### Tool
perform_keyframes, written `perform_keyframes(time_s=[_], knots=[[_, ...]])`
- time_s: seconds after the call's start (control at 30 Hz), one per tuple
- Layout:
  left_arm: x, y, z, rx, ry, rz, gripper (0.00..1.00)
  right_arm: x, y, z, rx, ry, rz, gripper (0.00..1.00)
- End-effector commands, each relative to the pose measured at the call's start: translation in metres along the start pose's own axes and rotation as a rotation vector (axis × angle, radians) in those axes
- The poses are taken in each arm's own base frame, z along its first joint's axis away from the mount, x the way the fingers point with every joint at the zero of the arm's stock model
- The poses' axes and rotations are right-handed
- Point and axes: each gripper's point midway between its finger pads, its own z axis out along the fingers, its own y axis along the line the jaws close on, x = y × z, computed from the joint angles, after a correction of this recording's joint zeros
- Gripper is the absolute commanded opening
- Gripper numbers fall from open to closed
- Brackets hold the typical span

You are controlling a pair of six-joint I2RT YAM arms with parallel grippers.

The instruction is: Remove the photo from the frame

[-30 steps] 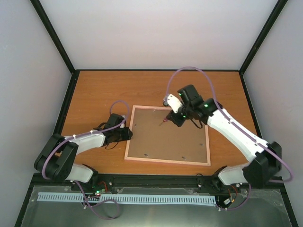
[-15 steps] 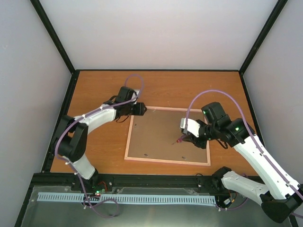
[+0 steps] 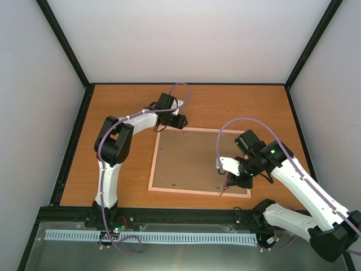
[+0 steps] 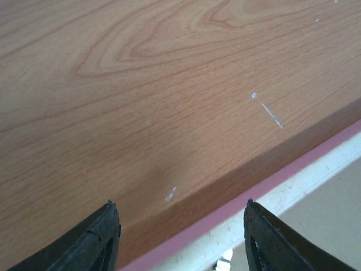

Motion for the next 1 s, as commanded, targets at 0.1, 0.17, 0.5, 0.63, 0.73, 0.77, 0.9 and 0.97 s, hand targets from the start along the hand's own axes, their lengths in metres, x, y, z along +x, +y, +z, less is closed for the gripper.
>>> perform_keyframes(time_s=[0.1,0.17,0.5,0.63,0.73,0.77,0.9,0.97], knots=[[0.001,-0.014,0.018,0.094,0.055,0.052,0.59,0.024,-0.013,0.007,0.082,0.115,0.021,0.03],[0.009,-0.013,0.019,0.091,0.068,0.047,0.58,0.03,-0.024,0.008,0.14,0.147,0.034,0.03],[0.052,-0.01,-0.005,0.061,0.133,-0.023,0.48,0.038,-0.075,0.004,0.397,0.214,0.058,0.03],[0.077,-0.004,-0.012,0.029,0.179,-0.058,0.45,0.037,-0.091,0.002,0.459,0.228,0.055,0.03],[0.097,-0.001,-0.021,0.005,0.199,-0.095,0.45,0.039,-0.106,0.0,0.517,0.246,0.051,0.03],[0.098,-0.002,-0.028,0.002,0.192,-0.105,0.45,0.038,-0.112,0.0,0.532,0.242,0.053,0.03],[0.119,-0.005,-0.045,0.002,0.198,-0.149,0.45,0.037,-0.133,-0.001,0.565,0.237,0.068,0.03],[0.129,-0.006,-0.054,0.001,0.202,-0.168,0.45,0.035,-0.143,-0.002,0.572,0.226,0.082,0.03]])
